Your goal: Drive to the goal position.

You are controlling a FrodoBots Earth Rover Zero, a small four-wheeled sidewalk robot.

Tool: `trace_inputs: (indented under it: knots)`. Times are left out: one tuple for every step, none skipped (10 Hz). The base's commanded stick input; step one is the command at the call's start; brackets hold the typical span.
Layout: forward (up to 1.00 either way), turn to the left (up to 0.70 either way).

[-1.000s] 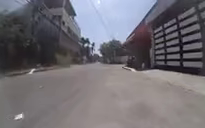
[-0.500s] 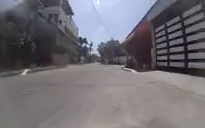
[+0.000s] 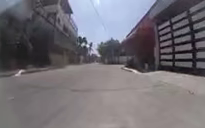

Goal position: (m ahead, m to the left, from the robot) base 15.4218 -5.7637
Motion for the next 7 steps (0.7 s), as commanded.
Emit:
trace_inputs:
  knots:
    - [0.85, 0.00]
    - [0.85, 0.00]
    - [0.85, 0.00]
    - [0.85, 0.00]
    - [0.85, 0.00]
    - [0.85, 0.00]
    - [0.85, 0.00]
